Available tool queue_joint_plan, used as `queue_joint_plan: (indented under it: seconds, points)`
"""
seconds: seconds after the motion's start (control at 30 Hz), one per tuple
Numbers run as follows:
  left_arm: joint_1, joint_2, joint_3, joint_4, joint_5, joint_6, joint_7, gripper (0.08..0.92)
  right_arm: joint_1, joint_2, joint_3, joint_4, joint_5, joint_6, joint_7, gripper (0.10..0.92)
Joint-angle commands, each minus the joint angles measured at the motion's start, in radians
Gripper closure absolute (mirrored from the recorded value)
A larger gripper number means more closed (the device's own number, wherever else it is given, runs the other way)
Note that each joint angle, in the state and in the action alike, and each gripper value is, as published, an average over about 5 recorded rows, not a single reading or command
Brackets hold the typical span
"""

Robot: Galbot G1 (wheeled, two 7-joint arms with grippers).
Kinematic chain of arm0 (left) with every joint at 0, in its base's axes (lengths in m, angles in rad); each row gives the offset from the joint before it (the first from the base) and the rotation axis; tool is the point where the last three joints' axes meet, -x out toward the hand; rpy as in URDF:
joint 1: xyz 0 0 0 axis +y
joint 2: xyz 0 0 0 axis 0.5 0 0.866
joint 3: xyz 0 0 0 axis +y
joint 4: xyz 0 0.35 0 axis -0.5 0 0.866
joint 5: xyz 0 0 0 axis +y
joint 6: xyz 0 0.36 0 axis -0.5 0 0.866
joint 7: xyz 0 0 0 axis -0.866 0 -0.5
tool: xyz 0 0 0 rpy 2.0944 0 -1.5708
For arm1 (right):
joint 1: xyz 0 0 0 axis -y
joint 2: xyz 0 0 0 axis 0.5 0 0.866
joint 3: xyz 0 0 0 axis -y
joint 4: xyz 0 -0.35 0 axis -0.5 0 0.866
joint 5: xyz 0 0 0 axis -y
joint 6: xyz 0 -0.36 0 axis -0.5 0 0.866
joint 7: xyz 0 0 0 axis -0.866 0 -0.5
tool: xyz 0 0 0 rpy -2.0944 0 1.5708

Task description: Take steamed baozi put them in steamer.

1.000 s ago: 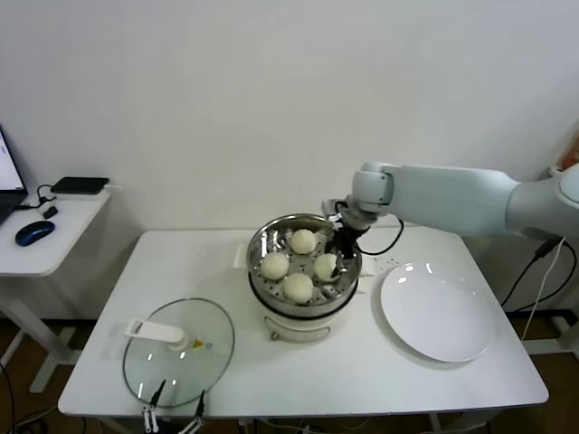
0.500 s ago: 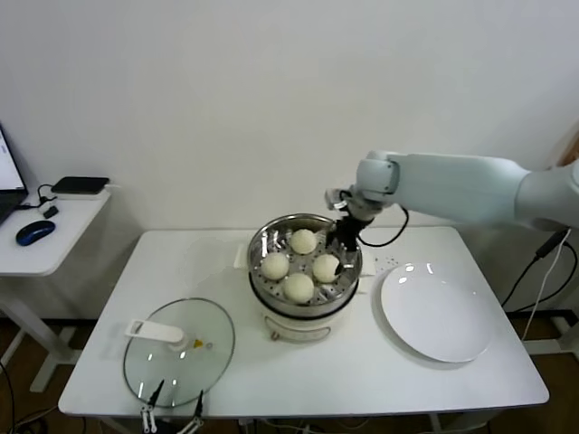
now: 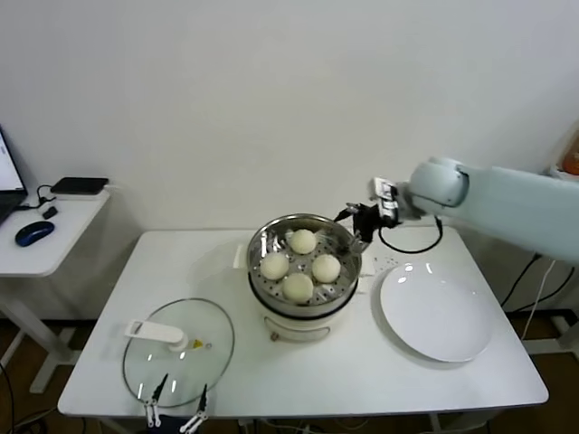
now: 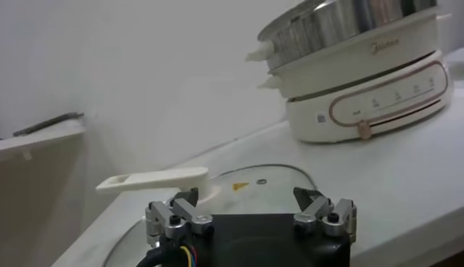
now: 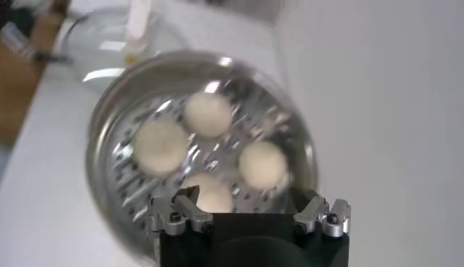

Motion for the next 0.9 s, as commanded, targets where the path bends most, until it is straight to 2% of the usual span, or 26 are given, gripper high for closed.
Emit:
queue_joint_plan:
  seconds: [0.03,0.23,0.37,0.5,0.63,0.9]
  points:
    - [-0.011,-0.005,0.002,0.007,0.013,0.001,0.006,0.177,-0.935,-0.381,0.925,0.336,-0.062,0.090,0.453,0.203]
    - [-0.017,-0.017,0.009,0.022,0.017,-0.006,0.005,0.177,-1.332,-0.359,1.254,0.386,-0.116,0.198,0.489,0.203]
    - [-0.014,-0.024,0.015,0.025,0.023,-0.013,0.004,0.177,-1.712,-0.223,1.603,0.395,-0.192,0.298,0.480,0.203]
    - [-0.012,-0.029,0.014,0.029,0.022,-0.020,0.000,0.177,-1.971,-0.034,1.818,0.404,-0.236,0.403,0.458,0.203]
    - [-0.012,-0.029,0.014,0.031,0.023,-0.021,-0.001,0.177,-2.128,0.131,1.910,0.377,-0.274,0.500,0.414,0.203]
    - [-0.016,-0.028,0.012,0.035,0.016,-0.026,-0.004,0.177,-2.237,0.350,1.930,0.325,-0.286,0.702,0.384,0.203]
